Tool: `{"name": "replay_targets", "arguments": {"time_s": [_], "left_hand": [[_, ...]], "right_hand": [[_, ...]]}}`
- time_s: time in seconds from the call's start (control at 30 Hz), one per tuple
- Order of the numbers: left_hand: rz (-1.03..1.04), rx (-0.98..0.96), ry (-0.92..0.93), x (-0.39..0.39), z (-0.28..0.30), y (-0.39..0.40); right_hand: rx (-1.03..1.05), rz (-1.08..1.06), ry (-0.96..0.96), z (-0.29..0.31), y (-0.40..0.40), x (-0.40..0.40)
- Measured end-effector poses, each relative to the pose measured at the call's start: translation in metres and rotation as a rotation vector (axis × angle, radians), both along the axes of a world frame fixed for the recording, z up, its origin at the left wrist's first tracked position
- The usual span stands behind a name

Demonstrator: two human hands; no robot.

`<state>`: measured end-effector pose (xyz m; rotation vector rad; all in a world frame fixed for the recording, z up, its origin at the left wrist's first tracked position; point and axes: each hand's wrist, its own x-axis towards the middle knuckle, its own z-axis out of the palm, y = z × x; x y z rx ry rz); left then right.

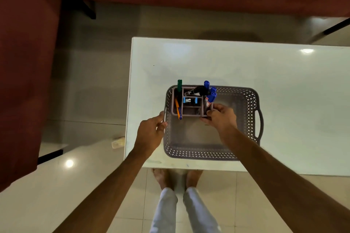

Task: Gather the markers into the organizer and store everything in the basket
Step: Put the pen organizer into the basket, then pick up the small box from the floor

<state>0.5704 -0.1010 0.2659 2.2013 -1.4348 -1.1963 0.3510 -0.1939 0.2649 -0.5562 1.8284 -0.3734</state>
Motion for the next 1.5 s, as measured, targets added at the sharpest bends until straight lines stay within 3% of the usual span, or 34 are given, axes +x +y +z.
{"name": "replay_targets", "arguments": {"time_s": [0.17,0.33,0.5,0.8,0.93,1.13,1.27,1.5], "left_hand": [[0.06,0.02,0.069,0.002,0.0,0.001],[0.111,0.032,0.109,-0.001,0.001,0.004],[0.162,0.084,0.165,0.001,-0.001,0.013],[0.394,0.061,0.282,0.043,-0.006,0.08],[0.486,0.094,0.257,0.081,-0.001,0.124],[0.653,0.158,0.252,0.143,-0.005,0.2],[0.747,0.198,0.316,0.166,-0.008,0.236],[0.918,0.252,0.468,0.205,-0.01,0.291]], "right_hand": [[0.014,-0.069,-0.122,-0.004,0.006,-0.001],[0.037,-0.325,-0.325,0.0,0.01,-0.001],[0.221,-0.553,-0.443,-0.001,0.007,0.001],[0.173,-0.551,-0.489,0.02,0.026,0.021],[0.195,-0.426,-0.418,0.023,0.057,0.035],[0.217,0.002,-0.252,0.032,0.115,0.102],[0.156,0.193,-0.257,0.033,0.144,0.152],[0.238,0.584,-0.272,0.027,0.185,0.251]]}}
